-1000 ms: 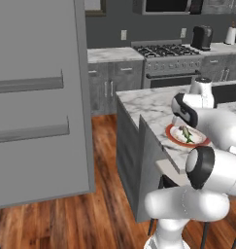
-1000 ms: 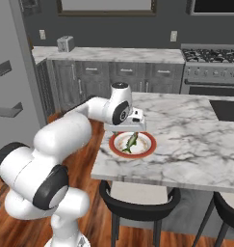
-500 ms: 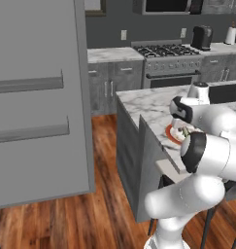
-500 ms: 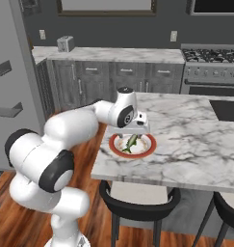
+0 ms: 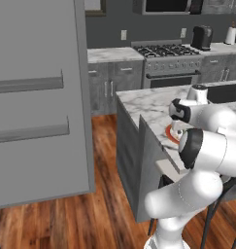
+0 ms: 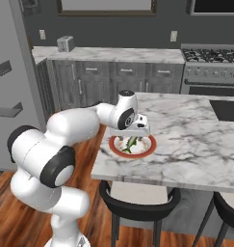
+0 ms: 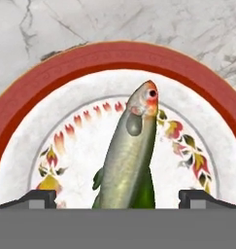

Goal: Transport the fish and squash to the fridge. Place the fish on the rack containing meat and place the squash on the rack containing the vegetable, ensuring meats and vegetables are on different racks.

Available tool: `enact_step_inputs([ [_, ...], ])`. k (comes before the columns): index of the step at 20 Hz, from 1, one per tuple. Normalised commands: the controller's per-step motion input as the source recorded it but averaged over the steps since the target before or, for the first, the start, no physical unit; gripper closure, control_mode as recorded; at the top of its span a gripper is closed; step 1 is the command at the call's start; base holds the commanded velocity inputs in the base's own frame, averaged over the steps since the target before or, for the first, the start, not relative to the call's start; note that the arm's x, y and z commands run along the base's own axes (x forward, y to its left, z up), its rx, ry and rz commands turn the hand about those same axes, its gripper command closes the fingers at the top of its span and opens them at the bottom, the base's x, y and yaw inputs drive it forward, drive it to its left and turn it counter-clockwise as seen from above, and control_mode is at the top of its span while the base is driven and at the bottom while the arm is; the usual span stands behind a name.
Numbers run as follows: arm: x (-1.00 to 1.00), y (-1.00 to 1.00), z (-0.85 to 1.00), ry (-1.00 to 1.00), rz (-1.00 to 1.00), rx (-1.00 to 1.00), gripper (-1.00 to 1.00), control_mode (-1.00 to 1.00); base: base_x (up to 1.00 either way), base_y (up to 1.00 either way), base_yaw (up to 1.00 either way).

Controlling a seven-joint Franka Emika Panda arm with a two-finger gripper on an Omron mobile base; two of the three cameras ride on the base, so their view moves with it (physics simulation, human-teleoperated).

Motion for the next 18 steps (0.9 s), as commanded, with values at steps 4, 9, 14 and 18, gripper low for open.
enact_step_inputs([
  [4, 0.08, -0.01, -0.26, 0.06, 0.00, 0.02, -1.00, -1.00, 0.00, 0.00, 0.00],
  [9, 0.18, -0.01, -0.33, 0.14, 0.00, 0.04, -1.00, -1.00, 0.00, 0.00, 0.00],
  [14, 0.19, -0.01, -0.30, 0.12, 0.00, 0.02, -1.00, -1.00, 0.00, 0.00, 0.00],
  [18, 0.00, 0.00, -0.47, 0.17, 0.00, 0.00, 1.00, -1.00, 0.00, 0.00, 0.00],
])
